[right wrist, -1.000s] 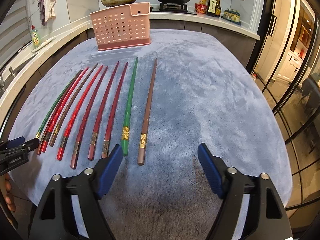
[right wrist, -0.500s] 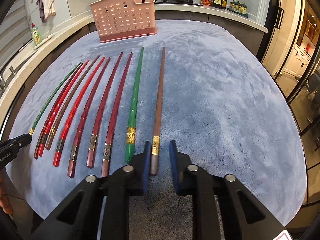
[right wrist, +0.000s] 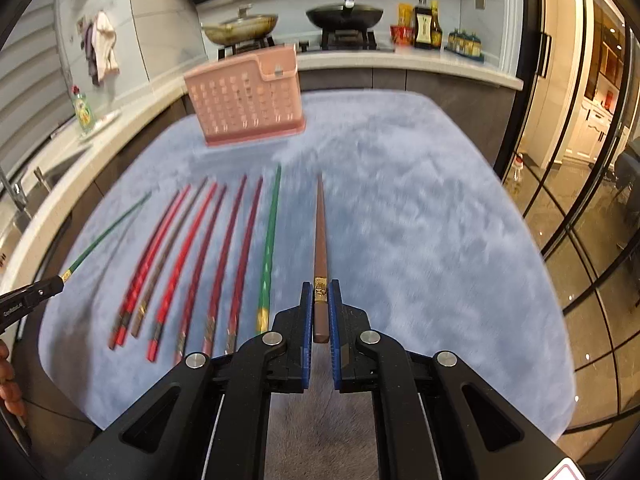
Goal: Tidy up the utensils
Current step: 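Lift both held chopsticks and carry them over the pink basket with both tools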
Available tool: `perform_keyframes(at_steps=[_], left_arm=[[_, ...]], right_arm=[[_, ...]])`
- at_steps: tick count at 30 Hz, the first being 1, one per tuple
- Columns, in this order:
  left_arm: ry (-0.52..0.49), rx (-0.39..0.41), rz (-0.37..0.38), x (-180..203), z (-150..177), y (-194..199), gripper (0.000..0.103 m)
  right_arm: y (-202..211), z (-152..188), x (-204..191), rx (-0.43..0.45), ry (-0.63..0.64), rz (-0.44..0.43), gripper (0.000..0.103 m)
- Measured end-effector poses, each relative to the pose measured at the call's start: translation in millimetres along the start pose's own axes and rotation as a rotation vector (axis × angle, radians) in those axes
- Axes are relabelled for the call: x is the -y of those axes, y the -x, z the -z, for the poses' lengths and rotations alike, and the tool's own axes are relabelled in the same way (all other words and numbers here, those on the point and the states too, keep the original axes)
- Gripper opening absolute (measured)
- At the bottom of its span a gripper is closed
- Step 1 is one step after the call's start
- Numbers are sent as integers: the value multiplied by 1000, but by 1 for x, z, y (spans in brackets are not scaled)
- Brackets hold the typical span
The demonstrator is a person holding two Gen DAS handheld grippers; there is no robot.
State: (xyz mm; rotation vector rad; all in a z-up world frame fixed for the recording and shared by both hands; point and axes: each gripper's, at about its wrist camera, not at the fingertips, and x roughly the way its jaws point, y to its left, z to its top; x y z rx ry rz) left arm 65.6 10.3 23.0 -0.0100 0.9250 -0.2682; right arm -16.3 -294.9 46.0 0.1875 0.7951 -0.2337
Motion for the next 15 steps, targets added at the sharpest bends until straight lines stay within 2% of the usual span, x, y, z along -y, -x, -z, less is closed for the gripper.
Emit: perform_keyframes(at_steps=[7,15], left_arm=[[5,124,-17,-4,-60,25,7],[5,226,-19,2,-137,34,7]], right_arm=[[24,-63,17,119,-48,-23,7],[26,-131,23,195,-83,-69,7]])
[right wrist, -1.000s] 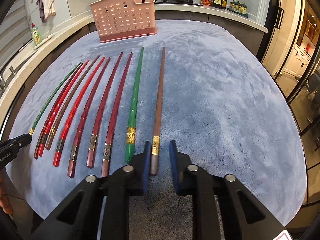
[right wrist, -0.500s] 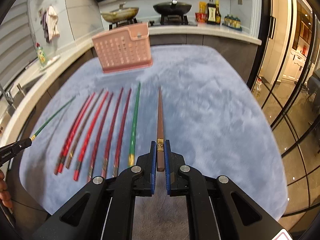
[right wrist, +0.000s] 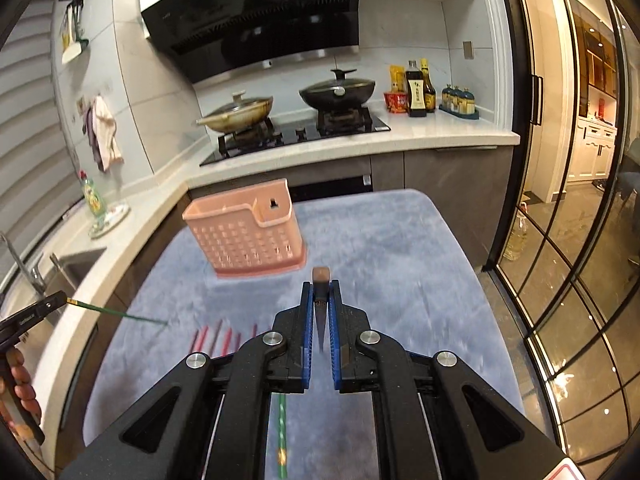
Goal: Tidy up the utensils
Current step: 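Lift both held chopsticks and carry them over the pink basket with both tools, then lower the chopsticks into the pink basket and open both tools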
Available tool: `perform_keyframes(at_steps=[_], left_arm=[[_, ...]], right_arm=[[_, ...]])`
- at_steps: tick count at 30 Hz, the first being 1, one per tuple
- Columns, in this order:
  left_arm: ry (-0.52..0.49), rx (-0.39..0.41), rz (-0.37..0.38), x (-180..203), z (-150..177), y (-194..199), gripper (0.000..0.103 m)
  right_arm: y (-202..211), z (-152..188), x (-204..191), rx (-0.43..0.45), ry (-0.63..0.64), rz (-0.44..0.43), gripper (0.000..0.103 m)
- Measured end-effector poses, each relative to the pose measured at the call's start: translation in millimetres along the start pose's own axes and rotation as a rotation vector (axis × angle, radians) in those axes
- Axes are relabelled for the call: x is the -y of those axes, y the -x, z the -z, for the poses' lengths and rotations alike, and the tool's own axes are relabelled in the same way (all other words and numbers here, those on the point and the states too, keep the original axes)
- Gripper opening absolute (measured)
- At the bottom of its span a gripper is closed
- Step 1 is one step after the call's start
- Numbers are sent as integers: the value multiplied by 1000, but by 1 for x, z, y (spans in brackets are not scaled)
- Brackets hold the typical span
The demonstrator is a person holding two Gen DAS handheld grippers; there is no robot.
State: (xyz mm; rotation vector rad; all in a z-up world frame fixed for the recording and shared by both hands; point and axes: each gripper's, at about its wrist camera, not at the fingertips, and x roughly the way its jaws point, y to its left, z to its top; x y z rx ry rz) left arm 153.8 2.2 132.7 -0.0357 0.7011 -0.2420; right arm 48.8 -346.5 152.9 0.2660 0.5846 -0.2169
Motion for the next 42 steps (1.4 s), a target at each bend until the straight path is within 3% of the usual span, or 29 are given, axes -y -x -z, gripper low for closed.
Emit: perform_keyframes(at_steps=[8,16,22,25,31,39,42], left_arm=[[16,95,55,16,-70,-4,7],[52,310,114,50,-146,13,7],[70,408,121,70,-189,0,7],[65,409,119,79,-198,-20,7],[41,348,99,82,-186,-70,7],[41,225,107,74,-160,-123,7],[47,192,102,72,-156,-132,8]], right_arm=[[-9,-62,-16,96,-32,-79,7],[-28,-131,-47,265,-68,-184,7],[-58,-170,-61,328,-98,-225,7],[-86,-179,-65,292,-115,-222,7],[-138,-164,-62,203,-138,-208,7],[-177,-140,-66,126,-101,-163,7],[-178,-136,-66,127,-92,-149,12]])
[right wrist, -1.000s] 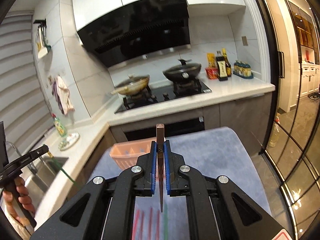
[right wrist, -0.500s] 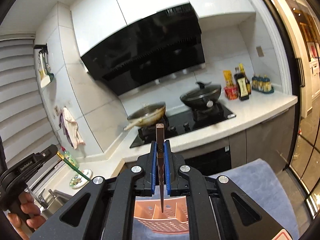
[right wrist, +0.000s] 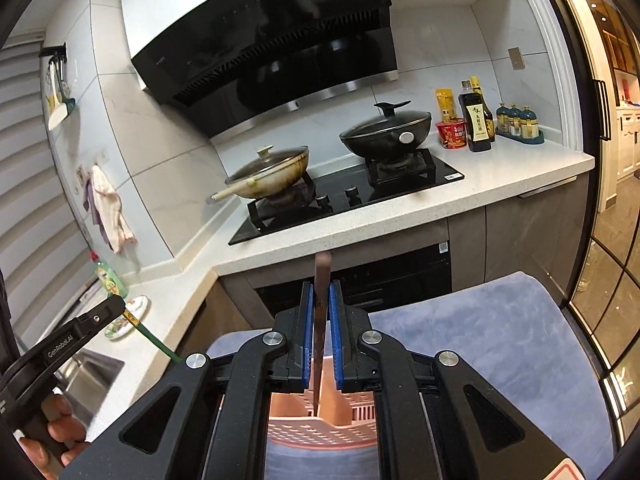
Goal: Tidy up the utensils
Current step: 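Lower the chopsticks into the pink basket and open both tools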
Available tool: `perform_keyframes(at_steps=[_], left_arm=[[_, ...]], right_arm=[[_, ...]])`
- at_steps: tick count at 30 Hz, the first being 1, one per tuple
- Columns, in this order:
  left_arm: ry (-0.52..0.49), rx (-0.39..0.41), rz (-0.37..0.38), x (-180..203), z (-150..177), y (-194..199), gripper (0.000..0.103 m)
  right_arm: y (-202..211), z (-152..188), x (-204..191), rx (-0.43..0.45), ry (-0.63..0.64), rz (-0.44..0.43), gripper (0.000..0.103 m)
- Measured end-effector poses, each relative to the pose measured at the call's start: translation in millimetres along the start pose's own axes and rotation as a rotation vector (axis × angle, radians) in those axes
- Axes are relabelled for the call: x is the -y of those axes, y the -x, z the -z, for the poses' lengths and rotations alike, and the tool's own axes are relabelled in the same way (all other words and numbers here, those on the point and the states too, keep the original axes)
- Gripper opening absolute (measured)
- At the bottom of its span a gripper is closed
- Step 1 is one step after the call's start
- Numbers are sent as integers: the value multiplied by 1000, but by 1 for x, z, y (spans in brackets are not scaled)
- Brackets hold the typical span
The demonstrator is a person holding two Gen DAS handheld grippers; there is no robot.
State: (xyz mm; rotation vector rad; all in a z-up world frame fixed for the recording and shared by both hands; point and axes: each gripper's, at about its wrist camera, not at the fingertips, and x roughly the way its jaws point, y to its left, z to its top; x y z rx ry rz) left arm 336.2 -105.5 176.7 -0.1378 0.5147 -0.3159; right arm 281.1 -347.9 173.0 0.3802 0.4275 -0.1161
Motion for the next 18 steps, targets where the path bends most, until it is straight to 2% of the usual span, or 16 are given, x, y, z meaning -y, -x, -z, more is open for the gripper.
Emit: perform_keyframes(at_steps=[2,5,9,14,18], left_arm=[[13,-6,-3,-3,2,1,9],[23,-14,-23,-7,3,7,33],[13,9,-44,-10,5,31,49],[-9,8,-48,-10,14,67,52],[-30,-24,-50,-13,38,100,65]], right_arm=[[3,0,0,3,1,-4,19],[17,-3,0,25,-1,-11,34],[44,-6,-7,55,38,-14,41],[86,3,-10,43,46,-39,45],[116,26,-4,-19,44,-56,48]])
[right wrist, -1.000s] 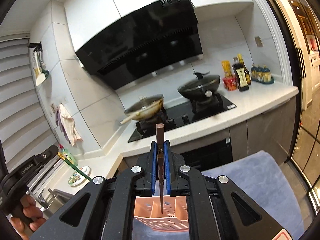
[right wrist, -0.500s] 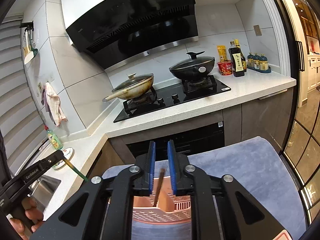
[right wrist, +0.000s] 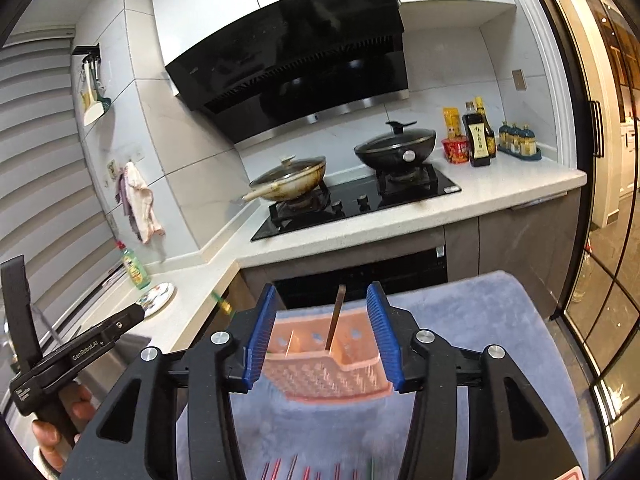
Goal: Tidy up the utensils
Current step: 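Lower the chopsticks into the pink basket and open both tools, then move both open tools back to the chopstick row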
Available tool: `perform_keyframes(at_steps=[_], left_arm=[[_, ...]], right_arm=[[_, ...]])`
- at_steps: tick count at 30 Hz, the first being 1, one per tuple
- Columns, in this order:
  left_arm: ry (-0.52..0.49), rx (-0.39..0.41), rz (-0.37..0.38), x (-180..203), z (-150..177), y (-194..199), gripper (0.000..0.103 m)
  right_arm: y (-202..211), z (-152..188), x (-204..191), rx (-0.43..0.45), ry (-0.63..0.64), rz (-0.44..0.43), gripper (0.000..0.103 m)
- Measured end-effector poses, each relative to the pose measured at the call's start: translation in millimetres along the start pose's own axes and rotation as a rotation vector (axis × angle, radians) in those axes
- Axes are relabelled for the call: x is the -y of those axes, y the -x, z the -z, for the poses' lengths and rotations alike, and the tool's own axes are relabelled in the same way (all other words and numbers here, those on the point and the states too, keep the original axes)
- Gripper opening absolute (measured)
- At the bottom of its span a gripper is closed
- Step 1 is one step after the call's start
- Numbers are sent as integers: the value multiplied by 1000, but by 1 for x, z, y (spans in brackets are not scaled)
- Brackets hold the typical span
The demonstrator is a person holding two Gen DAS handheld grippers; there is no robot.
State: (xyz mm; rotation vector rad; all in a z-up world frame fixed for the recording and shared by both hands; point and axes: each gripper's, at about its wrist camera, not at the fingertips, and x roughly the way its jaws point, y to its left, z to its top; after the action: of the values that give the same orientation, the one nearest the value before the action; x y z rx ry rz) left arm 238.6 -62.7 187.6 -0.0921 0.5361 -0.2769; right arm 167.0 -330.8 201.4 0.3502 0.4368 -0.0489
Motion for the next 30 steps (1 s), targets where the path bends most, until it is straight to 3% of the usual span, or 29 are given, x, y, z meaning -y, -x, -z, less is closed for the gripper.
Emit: perform_keyframes(at_steps=[11,19,30], left_arm=[[-71,-164,-17,-13,115,42,65],[-90,-283,-68,-21,199,48,65],[-52,-393,-66,-31,271,54,65]], right_arm=[[59,111,23,-170,41,85,48],[72,199,38,-299,45,147,48],[69,260,35,-374,85,168,48]])
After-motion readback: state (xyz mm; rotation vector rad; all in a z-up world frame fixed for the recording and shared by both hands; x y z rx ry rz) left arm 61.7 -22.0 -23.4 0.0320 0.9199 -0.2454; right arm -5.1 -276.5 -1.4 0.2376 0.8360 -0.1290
